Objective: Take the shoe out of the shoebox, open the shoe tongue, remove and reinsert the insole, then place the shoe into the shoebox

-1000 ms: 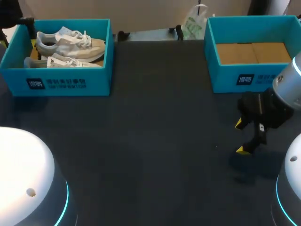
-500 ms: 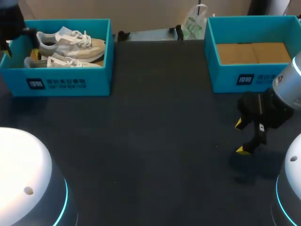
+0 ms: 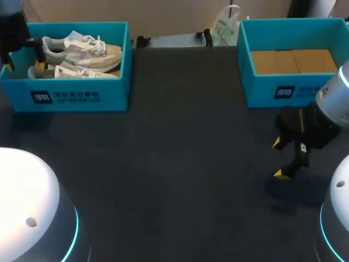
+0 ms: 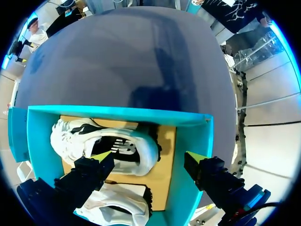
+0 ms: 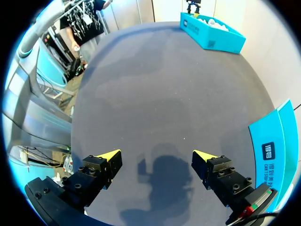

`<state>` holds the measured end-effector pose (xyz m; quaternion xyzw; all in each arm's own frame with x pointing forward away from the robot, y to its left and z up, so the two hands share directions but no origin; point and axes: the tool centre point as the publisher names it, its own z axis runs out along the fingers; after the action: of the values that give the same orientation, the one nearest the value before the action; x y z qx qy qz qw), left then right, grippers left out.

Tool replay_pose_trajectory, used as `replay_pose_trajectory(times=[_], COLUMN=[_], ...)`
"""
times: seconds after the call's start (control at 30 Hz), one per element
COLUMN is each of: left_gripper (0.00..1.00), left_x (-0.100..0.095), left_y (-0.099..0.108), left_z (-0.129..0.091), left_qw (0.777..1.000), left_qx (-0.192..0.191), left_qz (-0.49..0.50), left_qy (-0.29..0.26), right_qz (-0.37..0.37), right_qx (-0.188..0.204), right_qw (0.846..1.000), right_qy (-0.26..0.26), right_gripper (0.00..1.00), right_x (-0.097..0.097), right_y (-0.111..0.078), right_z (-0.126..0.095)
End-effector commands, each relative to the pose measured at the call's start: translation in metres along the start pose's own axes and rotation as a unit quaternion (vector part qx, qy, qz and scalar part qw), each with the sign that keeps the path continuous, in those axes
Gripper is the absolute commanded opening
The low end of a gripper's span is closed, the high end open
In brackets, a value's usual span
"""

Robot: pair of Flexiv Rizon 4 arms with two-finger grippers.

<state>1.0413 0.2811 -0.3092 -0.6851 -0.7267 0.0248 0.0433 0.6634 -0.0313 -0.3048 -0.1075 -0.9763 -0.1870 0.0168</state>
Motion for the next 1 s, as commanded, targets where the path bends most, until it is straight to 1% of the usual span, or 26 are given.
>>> replay_pose_trajectory(times=[0.03, 0.3, 0.63, 0.73, 0.83, 0.87, 0.97, 1.0], left_gripper=[1.00, 1.00, 1.00, 0.94, 0.86, 0.85, 0.79, 0.79], left_x=[0.003, 0.001, -0.002, -0.001, 0.001, 0.002, 0.003, 0.003], left_y=[-0.003, -0.008, -0.002, -0.001, -0.001, 0.000, 0.002, 0.002], left_z=[0.006, 0.022, 0.039, 0.043, 0.046, 0.047, 0.052, 0.053], left_qw=[1.000, 1.000, 1.000, 1.000, 1.000, 1.000, 1.000, 1.000], left_qx=[-0.003, -0.005, 0.000, 0.004, 0.005, 0.006, 0.010, 0.010], left_qz=[0.008, 0.020, 0.017, 0.017, 0.018, 0.017, 0.013, 0.013], left_qy=[-0.007, -0.005, -0.001, 0.001, 0.001, 0.001, 0.002, 0.003], right_qz=[0.000, 0.000, 0.000, 0.000, 0.000, 0.000, 0.000, 0.000], right_qx=[0.000, 0.000, 0.000, 0.000, 0.000, 0.000, 0.000, 0.000], right_qw=[1.000, 1.000, 1.000, 1.000, 1.000, 1.000, 1.000, 1.000], right_qy=[-0.001, -0.001, -0.001, -0.001, -0.001, -0.001, -0.001, -0.001], right_gripper=[1.00, 1.00, 1.00, 1.00, 1.00, 1.00, 1.00, 1.00], right_x=[0.001, 0.001, 0.001, 0.001, 0.001, 0.001, 0.001, 0.001], right_y=[0.000, 0.000, 0.000, 0.000, 0.000, 0.000, 0.000, 0.000], right_z=[0.000, 0.000, 0.000, 0.000, 0.000, 0.000, 0.000, 0.000])
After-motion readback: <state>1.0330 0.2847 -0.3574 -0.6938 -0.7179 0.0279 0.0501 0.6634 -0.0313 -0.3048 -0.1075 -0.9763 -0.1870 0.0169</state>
